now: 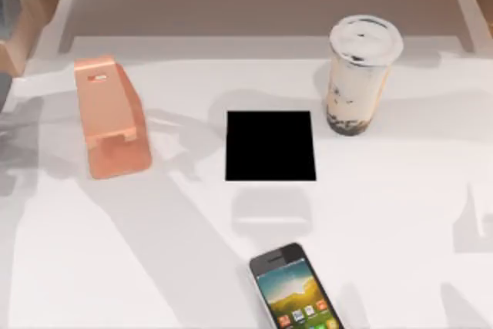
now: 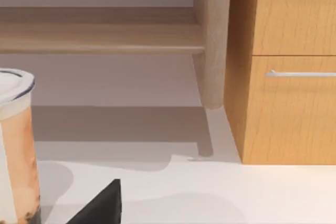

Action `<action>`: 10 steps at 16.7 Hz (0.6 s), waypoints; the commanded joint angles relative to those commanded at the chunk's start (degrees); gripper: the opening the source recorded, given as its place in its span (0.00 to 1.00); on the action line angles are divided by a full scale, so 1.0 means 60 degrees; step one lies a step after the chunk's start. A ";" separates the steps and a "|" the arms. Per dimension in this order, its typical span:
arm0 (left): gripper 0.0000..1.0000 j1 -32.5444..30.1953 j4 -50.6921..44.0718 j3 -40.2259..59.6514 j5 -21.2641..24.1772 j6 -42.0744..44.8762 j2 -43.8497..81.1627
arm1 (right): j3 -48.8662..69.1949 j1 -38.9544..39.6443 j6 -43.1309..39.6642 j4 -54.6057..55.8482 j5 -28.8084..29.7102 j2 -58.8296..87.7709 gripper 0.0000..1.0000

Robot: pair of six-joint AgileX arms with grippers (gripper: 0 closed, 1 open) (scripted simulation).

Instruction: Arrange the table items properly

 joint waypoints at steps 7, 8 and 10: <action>0.00 0.0000 0.0000 0.0000 0.0000 0.0000 0.0000 | 0.0000 0.0000 0.0000 0.0000 0.0000 0.0000 1.00; 0.00 0.0000 0.0000 0.0000 0.0000 0.0000 0.0000 | 0.0000 0.0000 0.0000 0.0000 0.0000 0.0000 1.00; 0.00 -0.0025 -0.0231 0.0009 -0.0042 -0.0078 -0.0266 | 0.0000 0.0000 0.0000 0.0000 0.0000 0.0000 1.00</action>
